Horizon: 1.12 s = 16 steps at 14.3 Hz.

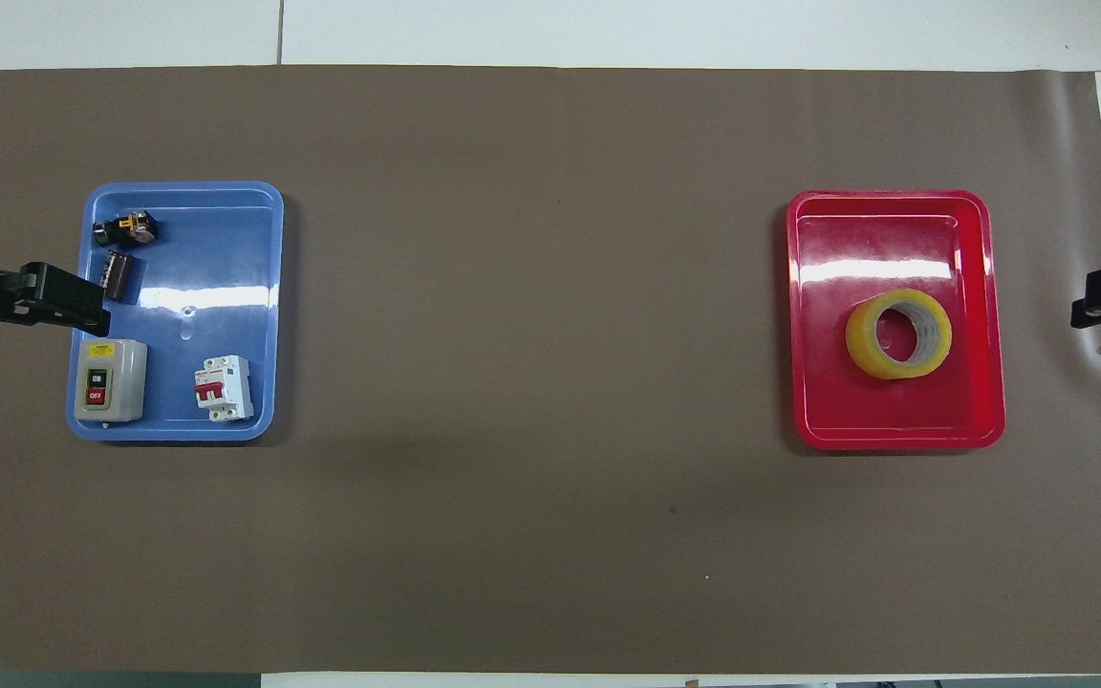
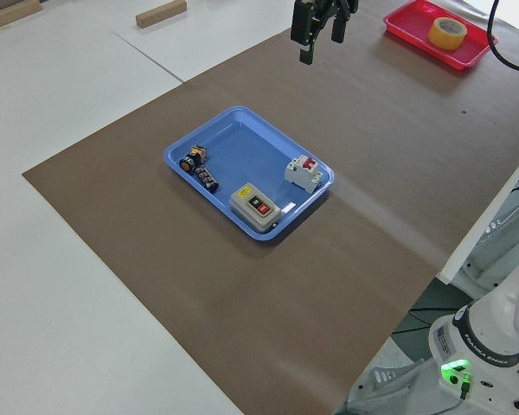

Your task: Place and move tape with both arms

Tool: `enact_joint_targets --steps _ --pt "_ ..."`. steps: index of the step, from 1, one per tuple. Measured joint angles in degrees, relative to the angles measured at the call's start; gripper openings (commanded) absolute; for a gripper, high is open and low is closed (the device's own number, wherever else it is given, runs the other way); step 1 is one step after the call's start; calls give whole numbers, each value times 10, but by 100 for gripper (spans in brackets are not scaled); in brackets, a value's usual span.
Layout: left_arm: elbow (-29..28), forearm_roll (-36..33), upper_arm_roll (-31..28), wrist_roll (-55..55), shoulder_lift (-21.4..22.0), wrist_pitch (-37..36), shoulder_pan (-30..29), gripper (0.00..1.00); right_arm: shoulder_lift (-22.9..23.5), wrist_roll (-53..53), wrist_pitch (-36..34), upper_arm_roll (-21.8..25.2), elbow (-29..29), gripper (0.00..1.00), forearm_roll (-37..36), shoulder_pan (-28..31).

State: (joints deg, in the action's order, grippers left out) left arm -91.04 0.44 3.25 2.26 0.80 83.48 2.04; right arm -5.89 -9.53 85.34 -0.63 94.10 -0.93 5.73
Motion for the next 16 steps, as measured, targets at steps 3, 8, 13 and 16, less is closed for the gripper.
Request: enact_joint_targets --steps 3,8,13,16 --pt "0 0 0 0 0 0 0 100 2 0 9 0 9 100 0 1" --pt "0 0 0 0 0 0 0 100 12 0 13 -5 8 100 1 -1" --pt "0 0 0 0 0 0 0 100 12 0 14 -6 7 100 2 -15" --pt "0 0 0 0 0 0 0 100 12 0 17 -9 6 100 1 -47"
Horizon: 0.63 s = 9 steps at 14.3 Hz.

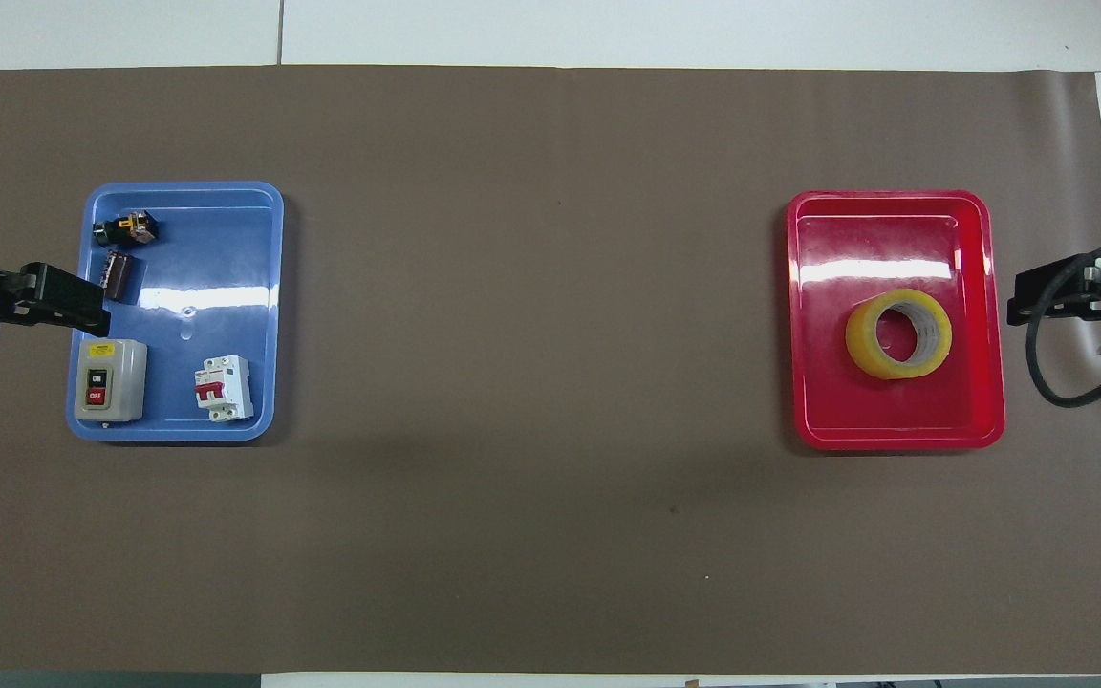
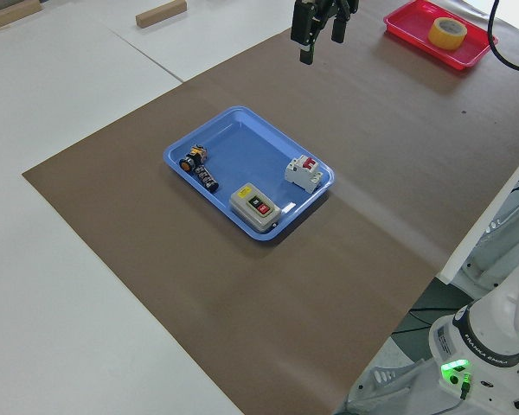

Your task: Place and move tape with both arms

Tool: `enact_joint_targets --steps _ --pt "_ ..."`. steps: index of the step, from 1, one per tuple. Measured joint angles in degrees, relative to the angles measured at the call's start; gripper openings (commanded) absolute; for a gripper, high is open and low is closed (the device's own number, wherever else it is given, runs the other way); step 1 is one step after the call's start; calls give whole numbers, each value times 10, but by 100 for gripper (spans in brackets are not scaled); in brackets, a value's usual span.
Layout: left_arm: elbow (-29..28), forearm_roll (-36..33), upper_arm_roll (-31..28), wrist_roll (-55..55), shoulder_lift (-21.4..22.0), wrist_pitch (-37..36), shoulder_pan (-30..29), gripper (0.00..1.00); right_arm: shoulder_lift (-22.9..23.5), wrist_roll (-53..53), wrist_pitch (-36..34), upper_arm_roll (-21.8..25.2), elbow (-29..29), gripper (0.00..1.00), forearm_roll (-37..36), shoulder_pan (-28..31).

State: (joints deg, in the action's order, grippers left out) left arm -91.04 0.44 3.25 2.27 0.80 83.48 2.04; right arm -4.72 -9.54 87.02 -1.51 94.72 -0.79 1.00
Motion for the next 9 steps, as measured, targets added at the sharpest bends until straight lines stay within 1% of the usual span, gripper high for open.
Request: enact_joint_targets --steps 2,6,9 --pt "0 0 0 0 0 0 0 100 0 5 0 0 0 100 0 -1" --pt "0 0 0 0 0 0 0 100 0 62 0 2 -1 100 -12 1" --pt "0 0 0 0 0 0 0 100 0 67 0 3 -1 100 -12 1"
